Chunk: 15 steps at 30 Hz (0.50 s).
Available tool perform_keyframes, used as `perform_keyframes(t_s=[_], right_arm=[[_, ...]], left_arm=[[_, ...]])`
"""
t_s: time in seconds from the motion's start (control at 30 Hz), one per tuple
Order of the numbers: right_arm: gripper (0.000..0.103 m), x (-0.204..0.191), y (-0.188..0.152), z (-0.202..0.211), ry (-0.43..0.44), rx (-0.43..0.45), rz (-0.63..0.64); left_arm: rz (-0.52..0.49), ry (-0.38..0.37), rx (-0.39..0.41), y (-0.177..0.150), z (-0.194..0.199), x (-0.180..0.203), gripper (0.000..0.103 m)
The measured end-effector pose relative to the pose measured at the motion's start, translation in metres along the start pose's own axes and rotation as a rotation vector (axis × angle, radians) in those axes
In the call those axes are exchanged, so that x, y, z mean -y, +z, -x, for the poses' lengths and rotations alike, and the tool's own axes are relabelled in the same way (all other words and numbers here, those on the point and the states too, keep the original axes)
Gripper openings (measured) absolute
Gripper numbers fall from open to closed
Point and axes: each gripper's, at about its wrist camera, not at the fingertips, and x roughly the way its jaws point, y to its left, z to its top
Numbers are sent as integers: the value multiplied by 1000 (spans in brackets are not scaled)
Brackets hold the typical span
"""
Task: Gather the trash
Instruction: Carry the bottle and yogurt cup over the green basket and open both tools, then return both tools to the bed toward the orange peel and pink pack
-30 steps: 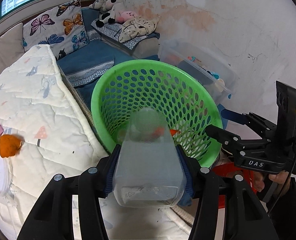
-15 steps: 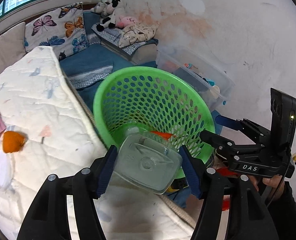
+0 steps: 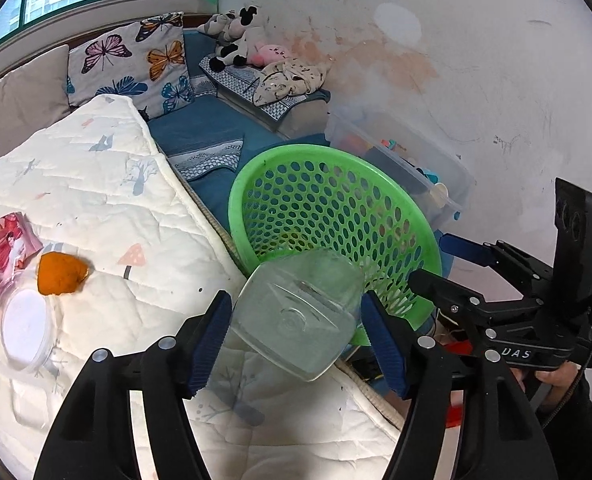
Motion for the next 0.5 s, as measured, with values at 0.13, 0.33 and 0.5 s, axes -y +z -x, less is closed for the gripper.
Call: perform_keyframes(t_s=[0.13, 0.33, 0.5], right_arm=[[80, 5, -1, 3, -7, 2, -4], [80, 13, -4, 5, -14, 3, -26], [80, 3, -3, 6, 13, -1, -20]], left_arm=[[25, -29, 9, 3, 0, -1, 64], [31, -22, 28, 3, 4, 1, 76], [28, 33, 49, -5, 19, -7, 76]])
